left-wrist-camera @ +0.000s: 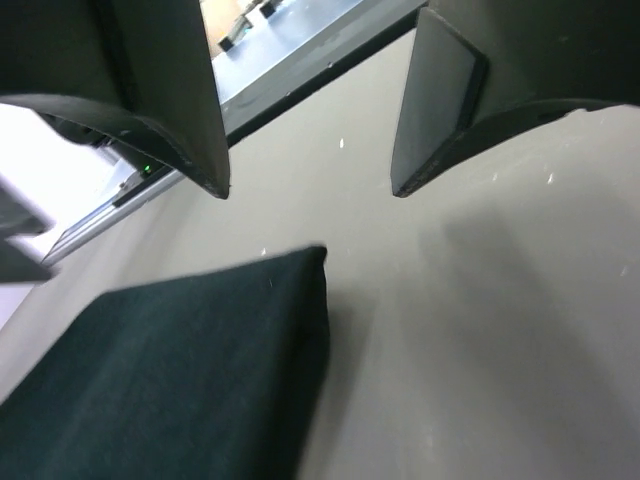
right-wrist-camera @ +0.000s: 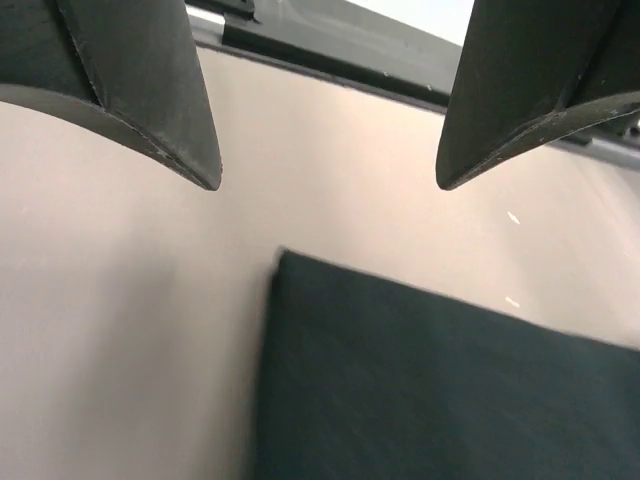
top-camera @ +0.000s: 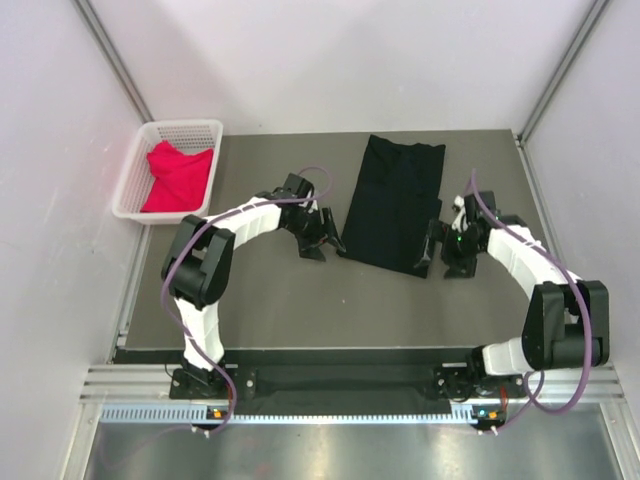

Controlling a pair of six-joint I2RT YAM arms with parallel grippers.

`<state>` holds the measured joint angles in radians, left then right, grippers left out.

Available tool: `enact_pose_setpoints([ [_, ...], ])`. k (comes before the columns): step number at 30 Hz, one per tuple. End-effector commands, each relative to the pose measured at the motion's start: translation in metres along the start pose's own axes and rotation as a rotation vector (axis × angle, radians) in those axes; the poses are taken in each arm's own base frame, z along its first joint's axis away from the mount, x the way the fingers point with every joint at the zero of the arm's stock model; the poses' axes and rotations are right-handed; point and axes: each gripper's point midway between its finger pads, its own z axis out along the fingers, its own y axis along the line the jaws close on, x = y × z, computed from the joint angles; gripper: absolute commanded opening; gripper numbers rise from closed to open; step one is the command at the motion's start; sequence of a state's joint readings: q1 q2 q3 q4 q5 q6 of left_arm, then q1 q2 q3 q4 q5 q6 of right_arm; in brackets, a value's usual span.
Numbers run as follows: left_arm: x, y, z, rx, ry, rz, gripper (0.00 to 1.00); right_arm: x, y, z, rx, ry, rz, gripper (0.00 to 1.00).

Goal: Fold and stack the t-shirts
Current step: Fold the tshirt

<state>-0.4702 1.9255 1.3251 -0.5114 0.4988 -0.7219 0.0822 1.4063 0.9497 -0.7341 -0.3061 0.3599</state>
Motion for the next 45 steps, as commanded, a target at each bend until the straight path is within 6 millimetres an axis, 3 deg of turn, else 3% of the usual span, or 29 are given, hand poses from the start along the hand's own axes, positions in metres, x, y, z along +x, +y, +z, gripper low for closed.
enact_pose_setpoints([
  [1,-0.006,-0.002,0.020,0.023,-0.003,-0.070,0.68,0.003,0.011,0.000,-0.135,-0.047,0.005,0.87],
  [2,-0.007,-0.004,0.023,0.031,0.003,-0.076,0.66,0.003,0.012,0.002,-0.156,-0.054,0.016,0.86],
  [6,-0.015,-0.002,0.027,0.013,-0.020,-0.096,0.61,0.019,0.000,0.015,-0.167,-0.043,0.093,0.63],
  [7,-0.016,-0.002,0.028,0.010,-0.026,-0.097,0.61,0.020,0.000,0.018,-0.183,-0.045,0.126,0.62],
  [14,-0.015,0.004,0.039,0.000,-0.007,-0.137,0.60,0.012,-0.017,0.038,-0.240,-0.085,0.272,0.59],
  [20,-0.020,0.005,0.046,-0.003,-0.006,-0.147,0.56,0.003,-0.024,0.050,-0.235,-0.080,0.292,0.58],
  [31,-0.023,0.004,0.054,0.011,0.009,-0.143,0.26,0.001,-0.034,0.064,-0.198,-0.058,0.300,0.58],
  [37,-0.025,0.006,0.056,0.002,0.018,-0.133,0.22,0.001,-0.043,0.075,-0.161,-0.055,0.294,0.55],
  [40,-0.026,0.009,0.057,-0.008,0.020,-0.124,0.20,0.001,-0.041,0.076,-0.179,-0.053,0.292,0.49],
  [41,-0.026,0.010,0.056,-0.012,0.021,-0.123,0.18,0.001,-0.039,0.076,-0.185,-0.052,0.288,0.42],
  [43,-0.026,0.012,0.057,-0.024,0.021,-0.115,0.02,0.001,-0.039,0.076,-0.183,-0.054,0.278,0.30],
  [44,-0.026,0.014,0.056,-0.033,0.019,-0.104,0.00,0.003,-0.037,0.076,-0.187,-0.050,0.270,0.15],
  [45,-0.026,0.017,0.055,-0.051,0.016,-0.103,0.00,0.003,-0.035,0.076,-0.193,-0.046,0.258,0.08],
])
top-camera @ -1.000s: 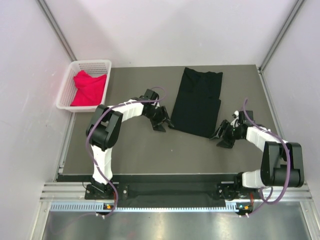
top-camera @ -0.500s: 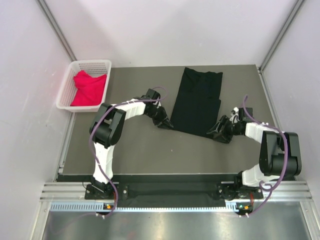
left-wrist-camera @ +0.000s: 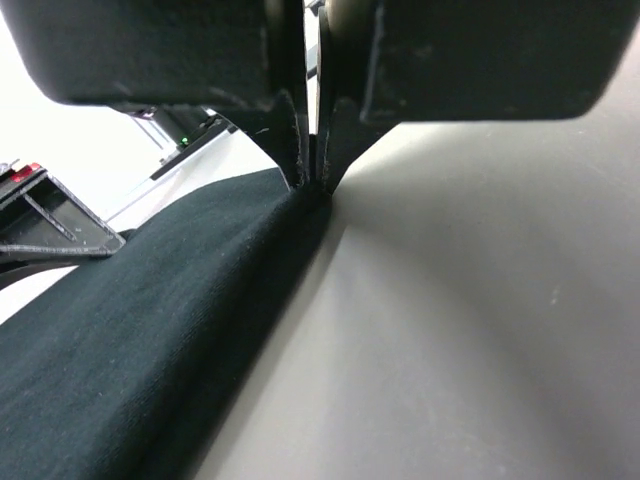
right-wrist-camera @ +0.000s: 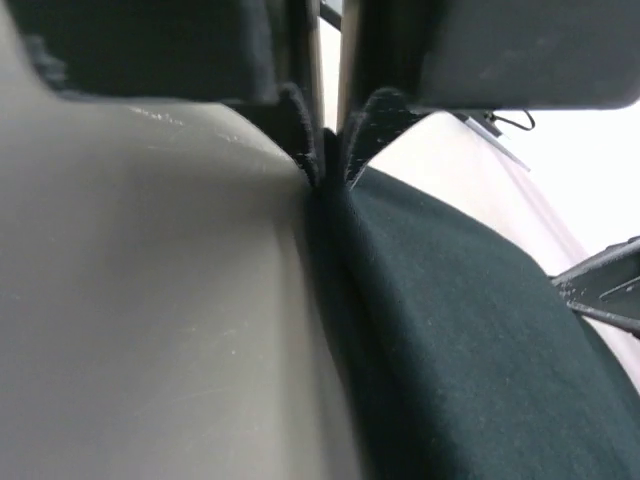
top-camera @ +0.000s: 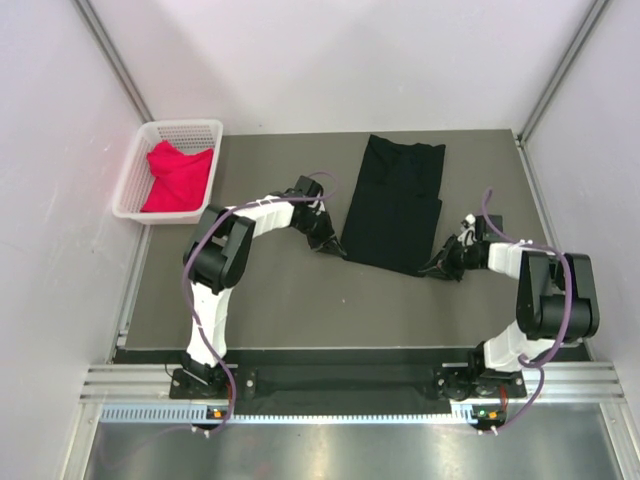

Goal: Fold and stack the t-shirts
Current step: Fold the tshirt

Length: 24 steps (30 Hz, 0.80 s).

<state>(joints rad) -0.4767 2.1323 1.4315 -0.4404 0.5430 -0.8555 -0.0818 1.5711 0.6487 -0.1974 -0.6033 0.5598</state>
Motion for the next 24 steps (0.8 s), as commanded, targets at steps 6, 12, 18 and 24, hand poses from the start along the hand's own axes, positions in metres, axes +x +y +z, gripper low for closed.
enact_pose_setpoints([
  [6,0.002,0.025,-0.013,-0.105,-0.054,0.079,0.00,0.016,0.001,0.002,0.055,0.015,-0.087,0.00],
  [12,0.049,0.054,-0.045,-0.150,-0.059,0.075,0.00,0.064,0.010,-0.020,0.068,0.069,-0.138,0.00],
  [18,0.109,0.072,-0.079,-0.155,-0.100,0.092,0.00,0.113,0.001,-0.044,0.043,0.089,-0.167,0.00],
  [24,0.175,0.070,-0.094,-0.120,-0.129,0.072,0.00,0.159,-0.004,-0.065,-0.011,0.110,-0.200,0.00],
])
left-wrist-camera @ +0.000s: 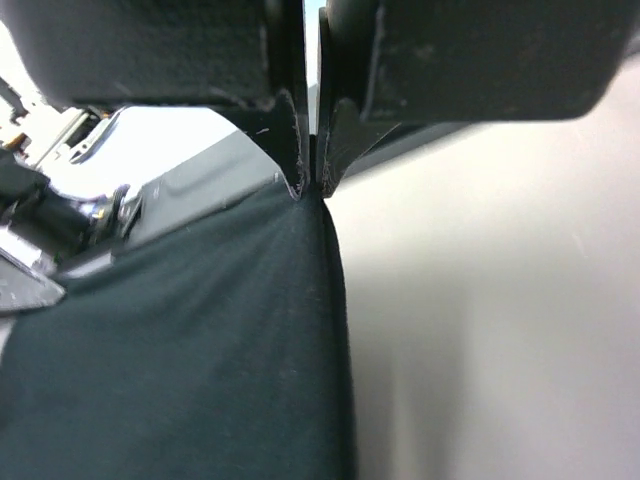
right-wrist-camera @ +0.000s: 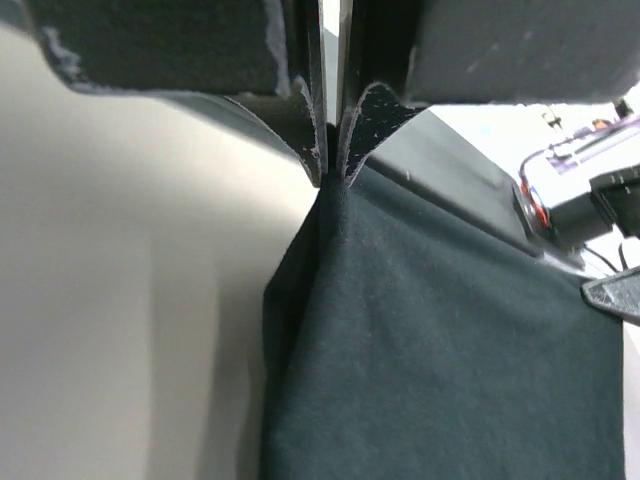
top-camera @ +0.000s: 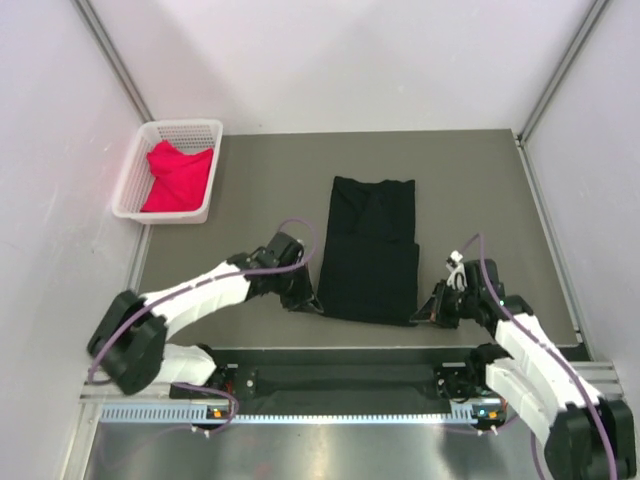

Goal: Fold and stack the t-shirts
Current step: Fold the tshirt

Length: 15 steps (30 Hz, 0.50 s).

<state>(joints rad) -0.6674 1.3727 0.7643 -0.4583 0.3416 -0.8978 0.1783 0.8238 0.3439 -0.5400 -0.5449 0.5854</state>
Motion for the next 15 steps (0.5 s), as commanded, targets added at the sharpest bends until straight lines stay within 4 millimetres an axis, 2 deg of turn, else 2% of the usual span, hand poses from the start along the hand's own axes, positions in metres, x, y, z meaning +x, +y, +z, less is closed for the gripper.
enact_pose_setpoints([
  [1,0.027,0.011,-0.011,-0.045,-0.045,-0.105,0.00,0.030,-0.004,-0.011,0.017,0.049,0.019,0.00],
  [2,0.038,0.008,-0.013,-0.040,-0.041,-0.090,0.00,0.038,-0.005,-0.015,0.012,0.053,0.016,0.00],
  [5,0.056,0.002,-0.024,-0.020,-0.058,-0.087,0.00,0.049,-0.004,-0.027,0.005,0.054,0.019,0.00],
  [6,0.056,-0.006,-0.030,0.001,-0.070,-0.080,0.00,0.050,-0.001,-0.030,-0.001,0.046,0.023,0.00],
  [7,0.058,-0.005,-0.034,-0.017,-0.075,-0.085,0.00,0.049,0.002,-0.033,-0.009,0.034,0.021,0.00],
  [8,0.056,-0.014,-0.040,-0.005,-0.084,-0.074,0.00,0.046,0.008,-0.040,-0.021,0.013,0.011,0.00],
  [10,0.050,-0.018,-0.047,-0.022,-0.105,-0.051,0.00,0.039,0.017,-0.046,-0.035,-0.013,0.007,0.00],
  [11,0.038,-0.025,-0.056,-0.046,-0.153,-0.048,0.00,0.033,0.026,-0.049,-0.043,-0.009,0.008,0.00],
  [13,0.024,-0.035,-0.065,-0.061,-0.202,-0.018,0.00,0.015,0.038,-0.052,-0.055,-0.040,-0.015,0.00],
  [14,0.012,-0.035,-0.066,-0.080,-0.215,-0.026,0.00,-0.001,0.047,-0.055,-0.031,-0.057,-0.023,0.00],
  [15,-0.003,-0.052,-0.076,-0.049,-0.247,-0.018,0.00,-0.016,0.053,-0.056,-0.028,-0.082,-0.063,0.00],
])
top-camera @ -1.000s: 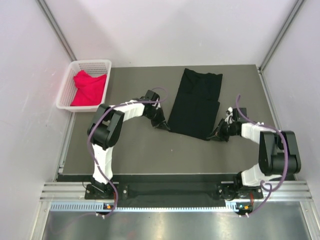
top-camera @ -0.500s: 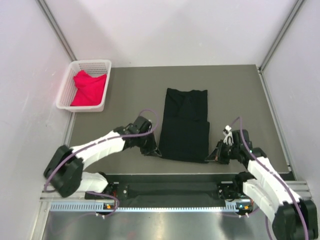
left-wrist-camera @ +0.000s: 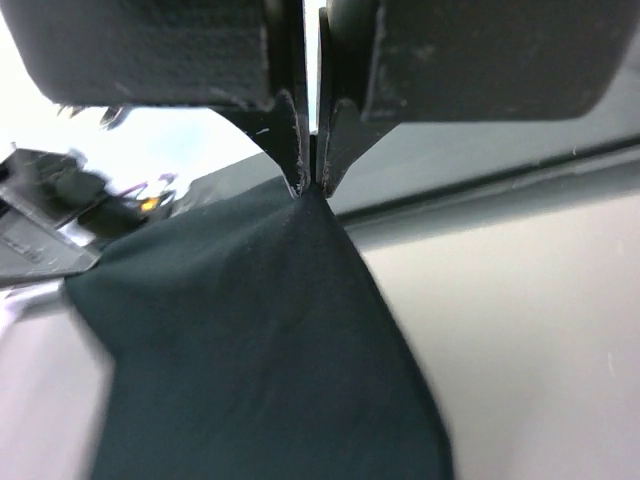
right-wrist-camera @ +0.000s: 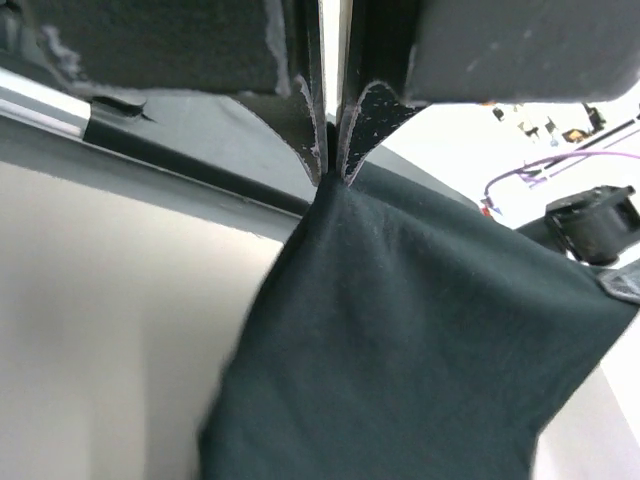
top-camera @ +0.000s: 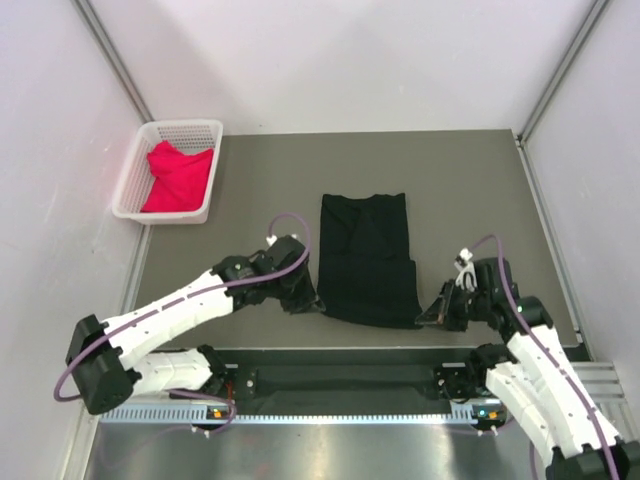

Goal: Fold and stack the t-shirts
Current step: Fold the tshirt

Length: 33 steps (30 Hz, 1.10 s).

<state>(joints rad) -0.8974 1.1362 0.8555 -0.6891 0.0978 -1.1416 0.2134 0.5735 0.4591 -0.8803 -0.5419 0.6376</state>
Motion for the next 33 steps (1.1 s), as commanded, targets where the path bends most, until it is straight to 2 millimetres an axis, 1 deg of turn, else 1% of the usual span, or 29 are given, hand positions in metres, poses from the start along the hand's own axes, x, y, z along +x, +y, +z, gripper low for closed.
enact_pose_setpoints([
  [1,-0.051,-0.018,-0.020,-0.031,-0.134,0.040,0.00,-0.051,0.034,-0.011,-0.002,-0.093,-0.092,0.00],
  [2,-0.071,-0.014,-0.013,-0.060,-0.146,0.017,0.00,-0.070,0.045,-0.012,0.013,-0.097,-0.103,0.00],
  [3,-0.087,-0.028,-0.018,-0.021,-0.157,0.054,0.00,-0.084,0.051,-0.012,0.014,-0.109,-0.136,0.00],
  [4,-0.109,-0.025,-0.018,-0.032,-0.177,0.034,0.00,-0.105,0.061,-0.012,0.024,-0.119,-0.145,0.00],
  [5,-0.127,-0.034,-0.012,-0.034,-0.177,0.037,0.00,-0.117,0.066,-0.011,0.027,-0.125,-0.153,0.00],
  [6,-0.138,-0.040,-0.010,-0.015,-0.170,0.045,0.00,-0.128,0.071,-0.010,0.030,-0.131,-0.175,0.00],
  [7,-0.158,-0.038,-0.009,-0.019,-0.187,0.061,0.00,-0.148,0.084,-0.016,0.017,-0.167,-0.194,0.00],
  [8,-0.178,-0.046,-0.003,-0.017,-0.194,0.070,0.00,-0.161,0.083,-0.005,0.027,-0.147,-0.187,0.00],
  [9,-0.189,-0.047,0.002,-0.020,-0.186,0.080,0.00,-0.171,0.083,-0.001,0.031,-0.146,-0.191,0.00],
  [10,-0.199,-0.049,0.005,-0.023,-0.180,0.110,0.00,-0.189,0.094,-0.005,0.019,-0.172,-0.206,0.00],
  [11,-0.224,-0.052,0.013,-0.027,-0.185,0.099,0.00,-0.197,0.089,0.008,0.032,-0.137,-0.191,0.00],
  [12,-0.234,-0.053,0.017,-0.027,-0.176,0.098,0.00,-0.206,0.092,0.011,0.024,-0.134,-0.200,0.00],
  [13,-0.241,-0.050,0.019,-0.027,-0.145,0.098,0.00,-0.223,0.098,0.016,0.014,-0.134,-0.200,0.00],
  [14,-0.257,-0.057,0.030,-0.019,-0.145,0.104,0.00,-0.232,0.100,0.018,0.012,-0.142,-0.207,0.00],
  [15,-0.263,-0.058,0.035,-0.014,-0.137,0.106,0.00,-0.241,0.101,0.020,0.016,-0.145,-0.217,0.00],
  [16,-0.270,-0.059,0.038,0.002,-0.125,0.102,0.00,-0.256,0.101,0.027,0.011,-0.137,-0.209,0.00],
  [17,-0.280,-0.064,0.048,0.016,-0.121,0.099,0.00,-0.262,0.101,0.030,0.009,-0.129,-0.209,0.00],
  [18,-0.285,-0.065,0.051,0.021,-0.121,0.093,0.00,-0.271,0.100,0.032,0.005,-0.129,-0.202,0.00],
  [19,-0.291,-0.060,0.063,0.017,-0.108,0.079,0.00,-0.283,0.100,0.038,-0.004,-0.124,-0.200,0.00],
  [20,-0.299,-0.067,0.061,0.034,-0.125,0.082,0.00,-0.290,0.100,0.040,-0.001,-0.129,-0.205,0.00],
  [21,-0.303,-0.068,0.063,0.043,-0.127,0.073,0.00,-0.296,0.098,0.042,0.002,-0.132,-0.202,0.00],
  [22,-0.307,-0.064,0.070,0.042,-0.121,0.062,0.00,-0.308,0.098,0.045,-0.003,-0.137,-0.195,0.00],
  [23,-0.313,-0.069,0.070,0.062,-0.133,0.063,0.00,-0.313,0.097,0.048,-0.007,-0.137,-0.188,0.00],
  [25,-0.321,-0.067,0.075,0.072,-0.141,0.048,0.00,-0.325,0.096,0.055,-0.023,-0.134,-0.177,0.00],
  [27,-0.328,-0.072,0.077,0.103,-0.159,0.048,0.00,-0.330,0.095,0.061,-0.027,-0.128,-0.173,0.00],
  [28,-0.330,-0.070,0.081,0.100,-0.161,0.041,0.00,-0.333,0.092,0.067,-0.029,-0.122,-0.169,0.00],
  [30,-0.337,-0.070,0.083,0.109,-0.181,0.034,0.00,-0.336,0.090,0.074,-0.034,-0.116,-0.161,0.00],
  [31,-0.339,-0.069,0.087,0.113,-0.179,0.029,0.00,-0.337,0.087,0.080,-0.037,-0.108,-0.159,0.00],
  [33,-0.342,-0.069,0.090,0.121,-0.179,0.014,0.00,-0.340,0.083,0.085,-0.042,-0.102,-0.156,0.00],
])
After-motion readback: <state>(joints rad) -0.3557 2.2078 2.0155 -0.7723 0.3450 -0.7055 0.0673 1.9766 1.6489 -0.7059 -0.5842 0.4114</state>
